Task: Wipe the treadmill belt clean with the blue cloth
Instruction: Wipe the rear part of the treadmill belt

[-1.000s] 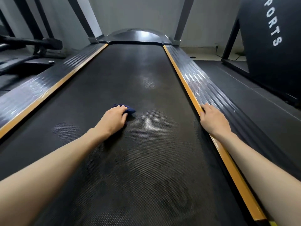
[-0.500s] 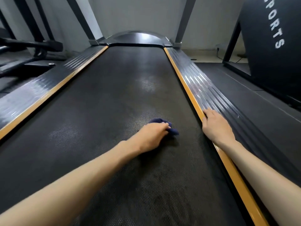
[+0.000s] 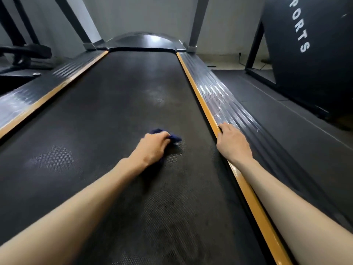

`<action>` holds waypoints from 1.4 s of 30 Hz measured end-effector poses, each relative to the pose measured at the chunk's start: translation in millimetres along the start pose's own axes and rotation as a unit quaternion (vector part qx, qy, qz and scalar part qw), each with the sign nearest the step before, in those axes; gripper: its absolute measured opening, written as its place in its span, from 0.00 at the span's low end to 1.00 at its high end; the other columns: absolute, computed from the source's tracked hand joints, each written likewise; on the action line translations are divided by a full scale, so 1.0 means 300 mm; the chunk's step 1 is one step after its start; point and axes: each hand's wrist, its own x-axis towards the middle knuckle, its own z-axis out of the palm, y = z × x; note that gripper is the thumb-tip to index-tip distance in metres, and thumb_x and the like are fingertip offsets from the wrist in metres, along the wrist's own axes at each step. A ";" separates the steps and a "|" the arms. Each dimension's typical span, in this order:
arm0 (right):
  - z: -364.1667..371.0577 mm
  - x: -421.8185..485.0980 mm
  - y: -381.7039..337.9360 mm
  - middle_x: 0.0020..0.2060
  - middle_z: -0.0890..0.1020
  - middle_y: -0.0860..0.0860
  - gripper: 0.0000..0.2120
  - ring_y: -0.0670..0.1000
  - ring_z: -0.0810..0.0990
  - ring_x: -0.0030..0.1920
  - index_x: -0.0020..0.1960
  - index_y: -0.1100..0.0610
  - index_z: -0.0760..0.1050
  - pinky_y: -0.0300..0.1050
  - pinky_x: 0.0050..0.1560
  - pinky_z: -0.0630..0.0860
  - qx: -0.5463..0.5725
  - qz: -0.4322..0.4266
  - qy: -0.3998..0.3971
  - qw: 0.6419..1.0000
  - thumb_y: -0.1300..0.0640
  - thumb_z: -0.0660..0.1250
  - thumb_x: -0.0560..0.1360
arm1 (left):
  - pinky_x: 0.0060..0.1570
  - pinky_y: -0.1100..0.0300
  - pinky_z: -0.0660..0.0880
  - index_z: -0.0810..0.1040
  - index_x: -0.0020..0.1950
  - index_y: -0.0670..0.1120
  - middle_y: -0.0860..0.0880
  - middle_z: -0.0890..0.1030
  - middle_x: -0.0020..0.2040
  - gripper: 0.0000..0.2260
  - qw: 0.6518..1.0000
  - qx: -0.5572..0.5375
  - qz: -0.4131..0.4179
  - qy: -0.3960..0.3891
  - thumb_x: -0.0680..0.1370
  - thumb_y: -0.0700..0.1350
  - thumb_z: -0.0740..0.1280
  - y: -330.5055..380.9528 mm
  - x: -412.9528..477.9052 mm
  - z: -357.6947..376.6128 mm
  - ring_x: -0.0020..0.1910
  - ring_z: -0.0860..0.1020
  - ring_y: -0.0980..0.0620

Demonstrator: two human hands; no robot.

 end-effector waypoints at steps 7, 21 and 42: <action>-0.005 0.000 0.005 0.69 0.69 0.55 0.20 0.55 0.67 0.68 0.72 0.59 0.64 0.50 0.68 0.63 0.001 -0.019 0.005 1.000 0.55 0.53 0.82 | 0.61 0.56 0.69 0.78 0.60 0.41 0.42 0.79 0.59 0.20 0.922 0.018 0.367 -0.118 0.78 0.49 0.53 0.142 -0.099 0.086 0.60 0.77 0.44; 0.001 0.003 0.004 0.69 0.68 0.55 0.19 0.56 0.66 0.69 0.71 0.60 0.65 0.50 0.69 0.62 0.003 -0.021 0.004 1.000 0.56 0.53 0.81 | 0.66 0.63 0.65 0.77 0.61 0.41 0.46 0.79 0.61 0.16 0.861 -0.050 0.474 -0.178 0.79 0.46 0.58 0.132 -0.130 0.062 0.64 0.72 0.52; -0.037 -0.033 -0.021 0.69 0.68 0.55 0.19 0.55 0.67 0.69 0.71 0.60 0.64 0.51 0.69 0.64 0.017 -0.009 -0.010 1.000 0.56 0.52 0.82 | 0.58 0.59 0.67 0.76 0.62 0.47 0.52 0.77 0.63 0.12 0.982 0.046 0.178 -0.045 0.81 0.43 0.59 0.090 0.009 0.044 0.63 0.73 0.48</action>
